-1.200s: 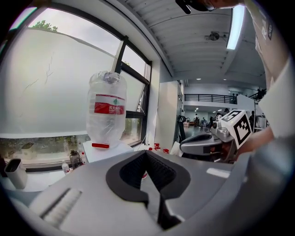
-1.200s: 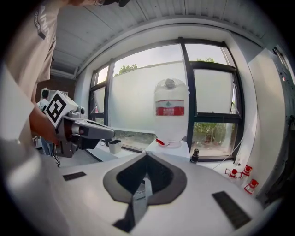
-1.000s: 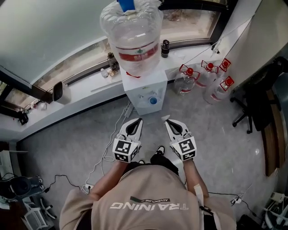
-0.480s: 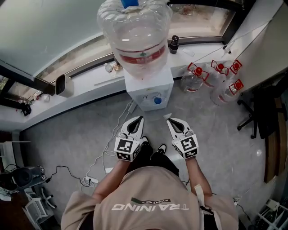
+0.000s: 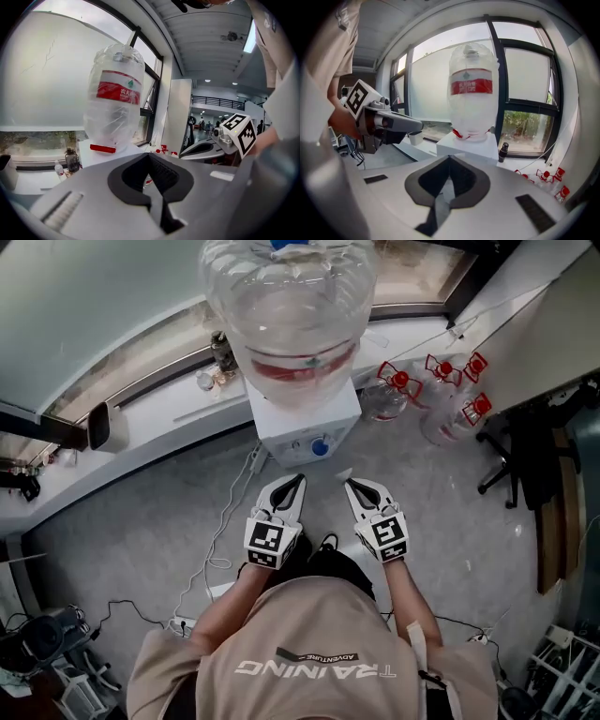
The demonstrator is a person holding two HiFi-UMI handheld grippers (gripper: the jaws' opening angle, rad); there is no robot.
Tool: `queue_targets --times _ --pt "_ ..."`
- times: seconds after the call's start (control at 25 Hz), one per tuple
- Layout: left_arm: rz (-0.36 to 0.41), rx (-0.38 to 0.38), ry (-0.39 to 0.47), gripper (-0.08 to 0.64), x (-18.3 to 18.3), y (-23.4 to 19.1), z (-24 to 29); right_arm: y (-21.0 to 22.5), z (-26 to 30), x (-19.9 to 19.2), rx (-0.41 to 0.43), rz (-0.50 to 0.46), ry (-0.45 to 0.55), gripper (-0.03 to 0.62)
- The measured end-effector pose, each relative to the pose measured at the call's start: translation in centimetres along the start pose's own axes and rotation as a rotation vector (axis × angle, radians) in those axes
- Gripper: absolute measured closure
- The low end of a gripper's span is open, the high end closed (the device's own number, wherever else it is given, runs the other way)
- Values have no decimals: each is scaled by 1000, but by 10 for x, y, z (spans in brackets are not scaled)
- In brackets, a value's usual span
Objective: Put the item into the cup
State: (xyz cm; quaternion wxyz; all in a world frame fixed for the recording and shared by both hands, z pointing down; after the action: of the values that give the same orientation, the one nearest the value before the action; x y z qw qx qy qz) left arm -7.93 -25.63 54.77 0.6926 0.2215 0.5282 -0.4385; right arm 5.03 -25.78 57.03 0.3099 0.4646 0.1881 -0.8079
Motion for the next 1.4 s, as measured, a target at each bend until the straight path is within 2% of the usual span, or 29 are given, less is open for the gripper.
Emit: queue_targets --times 0.12,0.4,0.52,0.64,0.8,1.12,1.4 --pt "-24 -16 -20 552 -7 -20 9 2 18 3 -32 22 -6 581" --pt "-7 -17 -66 552 -14 -35 26 21 44 -10 -52 77 -3 581" --pt "-4 -10 -100 552 -33 -36 39 32 62 -34 -35 98 -23 581" --pt "-45 10 -132 552 -52 -39 54 40 85 -61 -9 107 -45 581" --pt "-63 24 -168 552 -83 -40 78 49 110 -93 18 108 -70 581" --pt "-96 40 -212 552 -142 -46 115 61 175 -159 48 121 -95 581" --pt "-120 61 -252 552 -191 -58 135 69 222 -199 54 154 -122 581"
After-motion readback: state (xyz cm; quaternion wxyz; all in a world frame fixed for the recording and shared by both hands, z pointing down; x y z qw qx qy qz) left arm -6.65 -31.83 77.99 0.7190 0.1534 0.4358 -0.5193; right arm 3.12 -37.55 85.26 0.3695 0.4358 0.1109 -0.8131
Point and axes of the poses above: the fingertips, and each gripper's own axes: z forward along the fingers, y to its right, x out of its top, the point moved 3 cm from there along -z, backward along the fingers, and after that the axes turned 2 degrees about -y, right-handed, at the moved point
